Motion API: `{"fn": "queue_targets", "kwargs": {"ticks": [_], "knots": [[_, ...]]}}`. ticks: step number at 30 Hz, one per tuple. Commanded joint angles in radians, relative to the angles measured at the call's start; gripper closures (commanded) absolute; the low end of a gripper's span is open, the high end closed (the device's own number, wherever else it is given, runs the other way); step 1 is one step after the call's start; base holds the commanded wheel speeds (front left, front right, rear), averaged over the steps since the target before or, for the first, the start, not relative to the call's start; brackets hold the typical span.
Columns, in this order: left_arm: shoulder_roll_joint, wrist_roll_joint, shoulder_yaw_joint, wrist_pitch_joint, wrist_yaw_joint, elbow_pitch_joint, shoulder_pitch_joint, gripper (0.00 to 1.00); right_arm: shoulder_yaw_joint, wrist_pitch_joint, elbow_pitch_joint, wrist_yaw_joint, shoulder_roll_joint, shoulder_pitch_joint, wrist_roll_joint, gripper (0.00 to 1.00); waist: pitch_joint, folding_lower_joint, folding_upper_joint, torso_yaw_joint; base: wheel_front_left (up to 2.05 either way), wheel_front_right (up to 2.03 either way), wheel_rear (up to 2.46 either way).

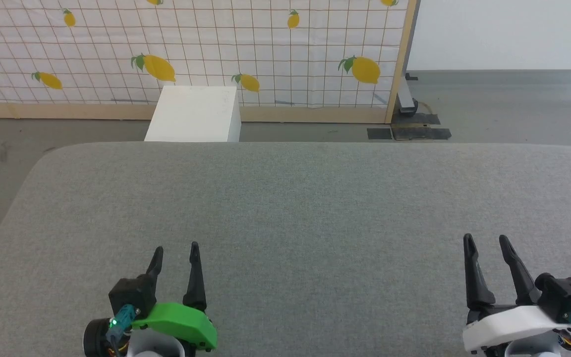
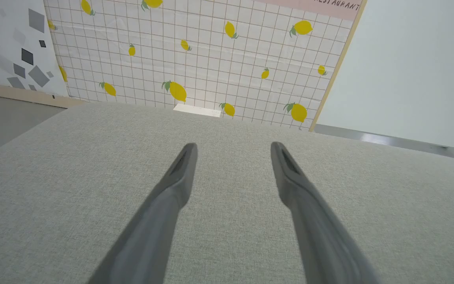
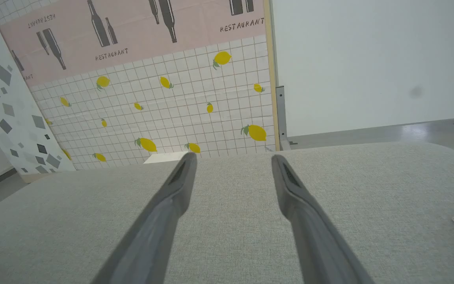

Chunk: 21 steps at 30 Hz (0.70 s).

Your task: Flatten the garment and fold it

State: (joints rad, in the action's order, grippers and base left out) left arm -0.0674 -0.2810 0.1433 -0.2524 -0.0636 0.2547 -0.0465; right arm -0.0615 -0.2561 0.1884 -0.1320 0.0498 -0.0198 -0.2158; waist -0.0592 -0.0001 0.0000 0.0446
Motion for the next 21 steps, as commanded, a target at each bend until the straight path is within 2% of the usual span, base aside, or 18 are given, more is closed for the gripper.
{"fn": "queue_targets", "kwargs": {"ticks": [1, 4, 5, 21], "knots": [[0.003, -0.004, 0.003, -0.006, 0.003, 0.005, 0.010, 0.00, 0.002, -0.006, 0.004, 0.001, 0.001, -0.003, -0.010, 0.00, 0.000, 0.0001, 0.0000, 0.000, 0.00, 0.00, 0.00], [0.002, -0.006, 0.007, -0.006, 0.004, 0.007, 0.007, 0.00, 0.004, -0.006, 0.007, 0.001, 0.000, -0.002, -0.014, 0.00, 0.002, 0.0001, 0.0000, 0.000, 0.00, 0.00, 0.00], [0.000, -0.002, 0.006, 0.000, 0.001, 0.004, 0.000, 1.00, 0.002, 0.000, 0.004, 0.000, 0.000, 0.000, -0.007, 1.00, 0.002, 0.0001, 0.0000, 0.000, 0.00, 0.00, 0.00], [0.002, 0.024, -0.009, 0.025, 0.007, -0.020, 0.004, 1.00, 0.007, 0.024, -0.014, 0.000, 0.000, 0.002, 0.015, 1.00, 0.007, 0.0001, 0.0000, -0.004, 0.00, 0.00, 0.00]]}}
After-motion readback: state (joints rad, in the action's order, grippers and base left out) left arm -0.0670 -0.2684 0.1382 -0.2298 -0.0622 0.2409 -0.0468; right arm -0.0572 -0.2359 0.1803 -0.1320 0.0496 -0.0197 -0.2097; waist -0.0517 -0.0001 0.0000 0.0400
